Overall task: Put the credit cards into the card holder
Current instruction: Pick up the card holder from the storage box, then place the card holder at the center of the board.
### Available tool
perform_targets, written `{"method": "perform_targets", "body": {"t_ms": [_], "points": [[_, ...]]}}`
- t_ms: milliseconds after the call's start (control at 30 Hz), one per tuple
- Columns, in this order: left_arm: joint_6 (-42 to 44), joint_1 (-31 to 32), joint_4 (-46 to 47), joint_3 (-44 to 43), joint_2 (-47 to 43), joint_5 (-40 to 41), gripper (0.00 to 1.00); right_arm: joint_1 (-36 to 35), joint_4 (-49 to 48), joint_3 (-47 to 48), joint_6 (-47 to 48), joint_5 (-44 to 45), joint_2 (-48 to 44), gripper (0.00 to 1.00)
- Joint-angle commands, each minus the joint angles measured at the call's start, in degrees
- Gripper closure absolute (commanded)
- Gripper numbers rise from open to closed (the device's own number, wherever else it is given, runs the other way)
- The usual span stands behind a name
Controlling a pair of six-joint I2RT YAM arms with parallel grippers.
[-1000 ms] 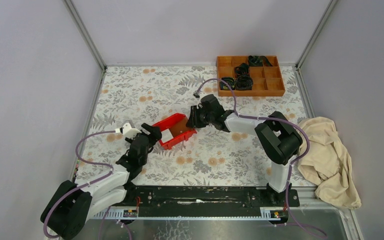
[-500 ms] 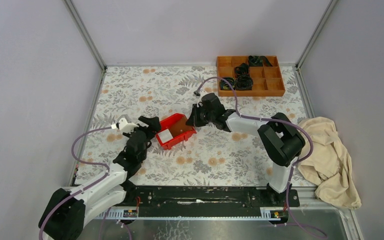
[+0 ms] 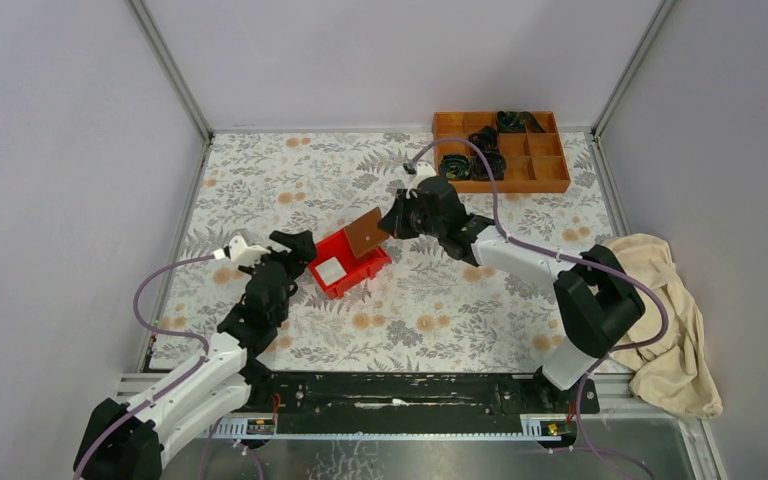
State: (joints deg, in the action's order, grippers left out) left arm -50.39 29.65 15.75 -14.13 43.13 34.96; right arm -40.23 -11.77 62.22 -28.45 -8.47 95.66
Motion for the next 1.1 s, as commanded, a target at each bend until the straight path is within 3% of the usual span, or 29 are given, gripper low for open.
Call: {"method": "perform_targets", "body": {"t_ms": [0,633,867,1067], "points": [[0.53,0.41,-2.66,-0.77,-2.42,1.78,0.10,0.15,-0.66,-1.62,-0.60,4.06,-5.34,1.00],[-8.22,0.66,-14.22,6.73,-11.98,1.42,0.16,2.24,6.33,-19.74,-9.59,23.86,-24.67,1.00],[-12.16,0.90,-18.68,7.48,-14.09,3.85,0.37,3.09,6.60,-26.64,-12.83,26.27,-26.86,1.00],[-15.25,1.02,-18.72,9.41,-14.67,4.09,0.61,3.23,6.30,-29.99,-14.35,27.17,-27.28,1.00]]}}
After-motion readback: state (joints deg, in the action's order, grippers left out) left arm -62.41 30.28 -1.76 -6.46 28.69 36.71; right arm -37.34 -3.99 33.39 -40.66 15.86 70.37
